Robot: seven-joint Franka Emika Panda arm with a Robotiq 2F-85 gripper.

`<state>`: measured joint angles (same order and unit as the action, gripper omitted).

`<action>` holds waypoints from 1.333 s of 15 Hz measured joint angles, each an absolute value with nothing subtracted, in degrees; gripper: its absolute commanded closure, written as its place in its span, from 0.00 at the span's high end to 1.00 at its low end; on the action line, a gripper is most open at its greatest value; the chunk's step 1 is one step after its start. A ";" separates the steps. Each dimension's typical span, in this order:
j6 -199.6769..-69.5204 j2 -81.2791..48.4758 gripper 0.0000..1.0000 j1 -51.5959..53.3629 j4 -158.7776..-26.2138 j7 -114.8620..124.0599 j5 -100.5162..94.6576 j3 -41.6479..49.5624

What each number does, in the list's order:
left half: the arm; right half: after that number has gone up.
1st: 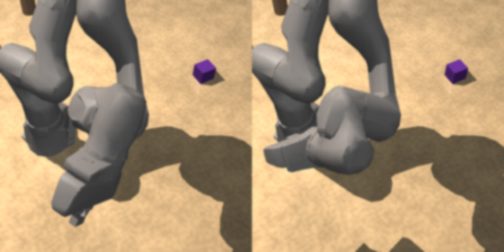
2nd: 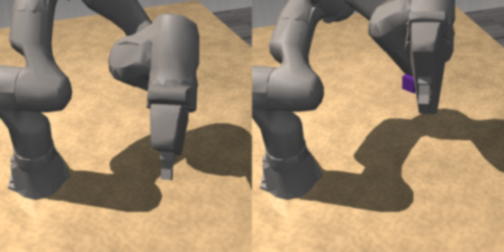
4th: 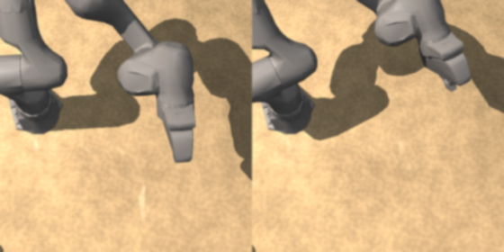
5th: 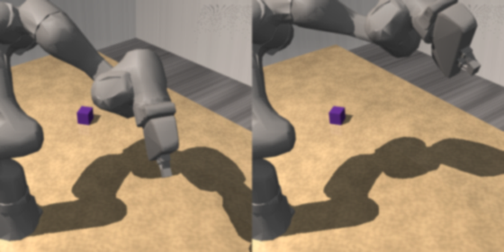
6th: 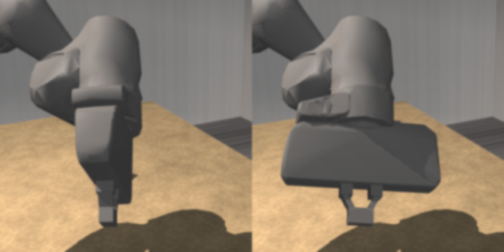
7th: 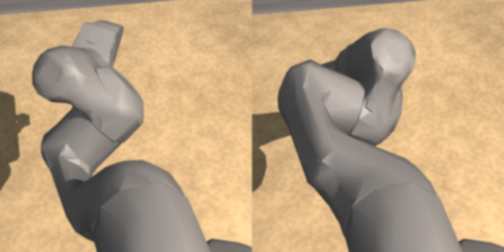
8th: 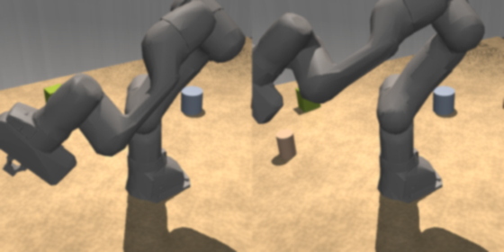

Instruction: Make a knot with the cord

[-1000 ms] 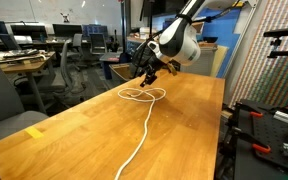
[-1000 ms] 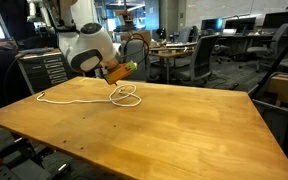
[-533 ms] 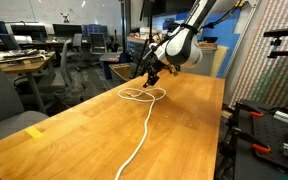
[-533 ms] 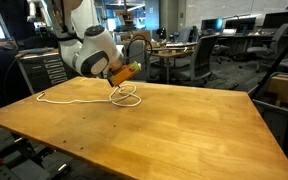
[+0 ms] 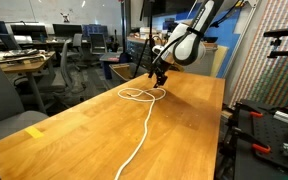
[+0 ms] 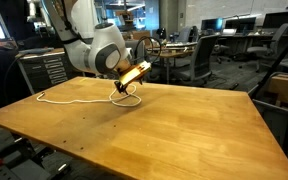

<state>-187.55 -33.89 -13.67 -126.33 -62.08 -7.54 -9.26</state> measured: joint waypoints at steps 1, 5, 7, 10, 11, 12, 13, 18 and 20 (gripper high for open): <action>-183.64 -31.92 1.00 -11.87 -126.19 -61.52 -9.11 -5.82; -164.46 -24.65 1.00 -8.77 -126.35 -60.26 -13.35 -0.68; -154.84 -22.35 1.00 -8.02 -126.21 -60.28 -13.38 -0.98; -140.93 -21.01 1.00 -6.15 -124.78 -59.92 -13.36 -1.37; -136.51 -21.04 1.00 -5.05 -123.79 -58.27 -13.95 -1.11; -132.36 -21.17 1.00 -3.95 -122.58 -55.97 -14.88 -0.94; -128.10 -21.43 1.00 -2.99 -121.23 -54.24 -15.05 -0.99; -119.34 -24.96 1.00 -0.49 -115.49 -45.26 -11.78 -2.50; -119.36 -25.87 1.00 -0.37 -115.03 -44.47 -11.76 -2.57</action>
<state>-119.36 -25.87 -0.37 -115.03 -44.47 -11.76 -2.57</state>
